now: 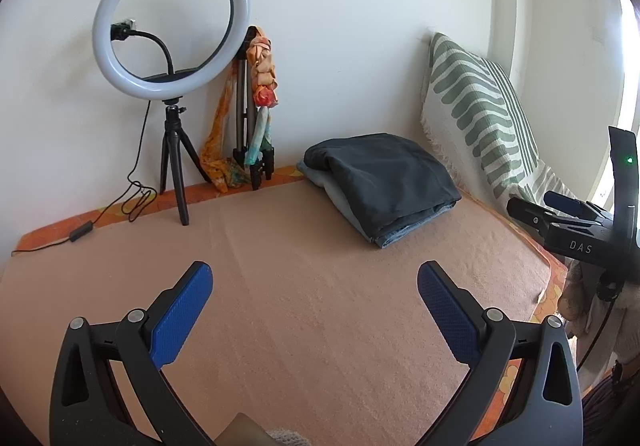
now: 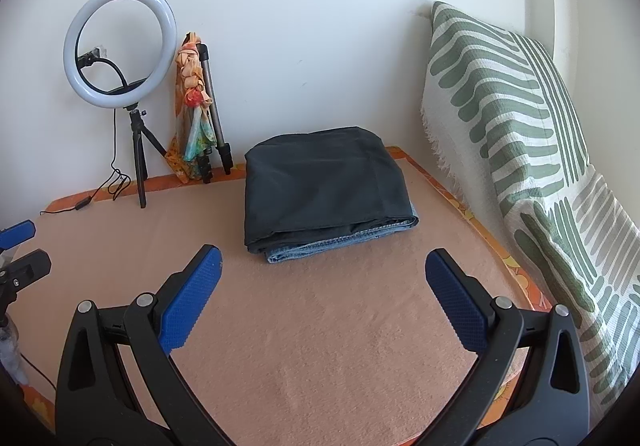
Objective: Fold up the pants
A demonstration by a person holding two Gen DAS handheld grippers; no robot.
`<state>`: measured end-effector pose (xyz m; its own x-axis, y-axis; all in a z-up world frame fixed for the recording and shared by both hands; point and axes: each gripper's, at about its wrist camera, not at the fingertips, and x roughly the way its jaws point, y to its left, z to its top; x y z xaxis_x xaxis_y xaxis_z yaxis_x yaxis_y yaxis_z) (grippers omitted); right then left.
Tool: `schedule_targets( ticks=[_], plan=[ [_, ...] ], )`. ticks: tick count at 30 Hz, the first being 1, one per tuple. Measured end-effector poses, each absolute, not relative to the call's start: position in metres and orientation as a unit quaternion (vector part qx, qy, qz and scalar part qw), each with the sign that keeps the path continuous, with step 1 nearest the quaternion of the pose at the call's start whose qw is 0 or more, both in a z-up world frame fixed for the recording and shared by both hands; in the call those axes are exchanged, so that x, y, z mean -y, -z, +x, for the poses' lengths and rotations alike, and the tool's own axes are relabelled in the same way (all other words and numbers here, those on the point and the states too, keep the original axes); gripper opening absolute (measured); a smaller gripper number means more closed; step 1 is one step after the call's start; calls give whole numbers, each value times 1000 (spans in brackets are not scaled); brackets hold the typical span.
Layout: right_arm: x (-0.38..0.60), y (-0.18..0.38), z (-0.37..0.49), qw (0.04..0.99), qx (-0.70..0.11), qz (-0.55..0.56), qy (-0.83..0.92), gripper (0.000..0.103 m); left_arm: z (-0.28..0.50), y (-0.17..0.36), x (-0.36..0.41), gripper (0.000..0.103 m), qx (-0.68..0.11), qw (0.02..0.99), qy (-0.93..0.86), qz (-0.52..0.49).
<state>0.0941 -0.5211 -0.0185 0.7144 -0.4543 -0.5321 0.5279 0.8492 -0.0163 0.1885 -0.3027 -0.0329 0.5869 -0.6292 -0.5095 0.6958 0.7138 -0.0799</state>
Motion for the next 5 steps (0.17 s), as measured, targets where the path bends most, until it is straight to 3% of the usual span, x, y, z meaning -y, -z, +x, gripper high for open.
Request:
schedule_targets(
  ticks=[5],
  plan=[
    [520,18,95,924,-269,68,264,103,187,32,303,102,-256,887,378,65]
  ],
)
